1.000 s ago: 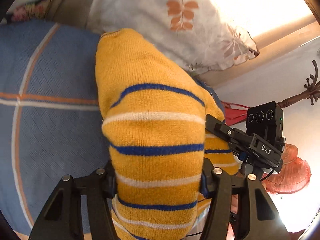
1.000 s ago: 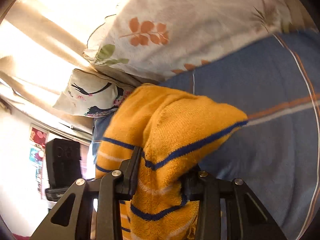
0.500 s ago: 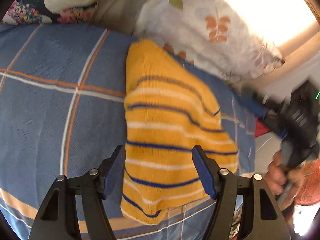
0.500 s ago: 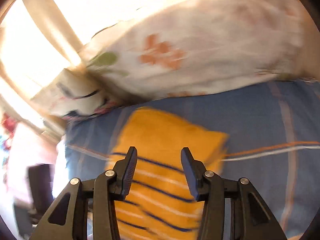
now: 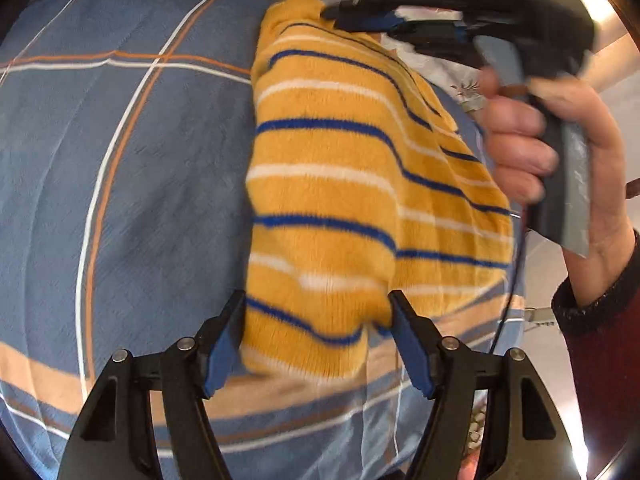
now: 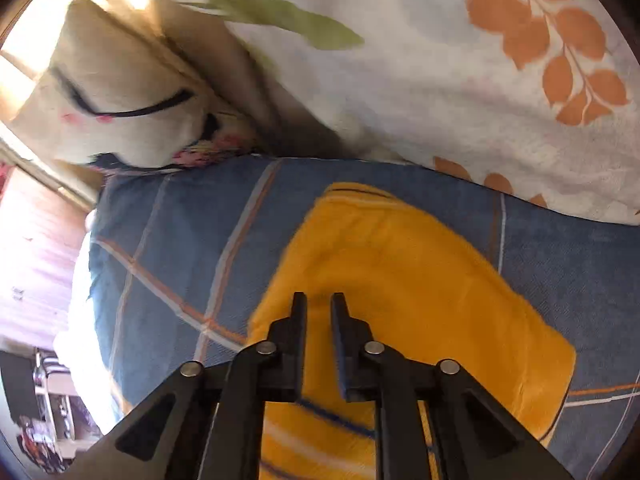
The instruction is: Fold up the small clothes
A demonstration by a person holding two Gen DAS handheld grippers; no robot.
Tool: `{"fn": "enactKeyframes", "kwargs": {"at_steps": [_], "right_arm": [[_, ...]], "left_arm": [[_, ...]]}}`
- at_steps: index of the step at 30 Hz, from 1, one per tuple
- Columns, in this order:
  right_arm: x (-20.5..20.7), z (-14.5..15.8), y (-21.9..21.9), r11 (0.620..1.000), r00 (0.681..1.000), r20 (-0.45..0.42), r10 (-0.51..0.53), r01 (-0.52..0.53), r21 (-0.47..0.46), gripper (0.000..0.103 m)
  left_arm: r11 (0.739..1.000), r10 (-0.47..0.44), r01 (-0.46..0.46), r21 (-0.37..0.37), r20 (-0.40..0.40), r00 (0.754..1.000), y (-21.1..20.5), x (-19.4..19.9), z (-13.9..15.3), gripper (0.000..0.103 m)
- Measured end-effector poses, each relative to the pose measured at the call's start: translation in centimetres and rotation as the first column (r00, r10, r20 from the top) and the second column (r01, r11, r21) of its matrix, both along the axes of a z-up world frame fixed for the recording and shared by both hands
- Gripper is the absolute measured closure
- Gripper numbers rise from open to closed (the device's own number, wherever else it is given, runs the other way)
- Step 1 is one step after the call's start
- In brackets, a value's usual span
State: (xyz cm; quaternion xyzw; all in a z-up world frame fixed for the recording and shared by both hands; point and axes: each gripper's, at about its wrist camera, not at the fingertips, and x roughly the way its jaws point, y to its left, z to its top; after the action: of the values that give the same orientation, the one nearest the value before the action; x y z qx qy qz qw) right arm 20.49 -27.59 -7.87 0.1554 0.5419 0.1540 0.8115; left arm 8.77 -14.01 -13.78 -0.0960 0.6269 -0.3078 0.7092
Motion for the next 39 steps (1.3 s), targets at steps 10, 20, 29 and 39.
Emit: {"fn": "enactKeyframes", "kwargs": {"at_steps": [10,20,29,39], "right_arm": [[-4.4,-3.5,0.8,0.969,0.984,-0.141,0.113,-0.078,0.233,0.091],[-8.7,1.4,-3.2,0.980,0.990,-0.015,-0.143,0.144,0.135,0.076],[-22.0,-6.5,-9.0,0.911,0.896,-0.237,-0.374,0.404,0.089,0.100],[-18.6,1.0,-10.7,0.910,0.906,0.080,-0.415,0.413,0.048,0.081]], "left_arm": [[0.997,0.075,-0.075,-0.003,0.031,0.997,7.8,-0.5,1.6,0.034],[0.995,-0.019,0.025,-0.096,0.060,0.998,5.9,2.7,2.4,0.034],[0.988,-0.139,0.132,-0.085,-0.093,0.986,4.2,2.0,-1.1,0.059],[0.993,-0.074,0.087,-0.083,0.148,0.986,4.3,1.8,6.6,0.055]]}}
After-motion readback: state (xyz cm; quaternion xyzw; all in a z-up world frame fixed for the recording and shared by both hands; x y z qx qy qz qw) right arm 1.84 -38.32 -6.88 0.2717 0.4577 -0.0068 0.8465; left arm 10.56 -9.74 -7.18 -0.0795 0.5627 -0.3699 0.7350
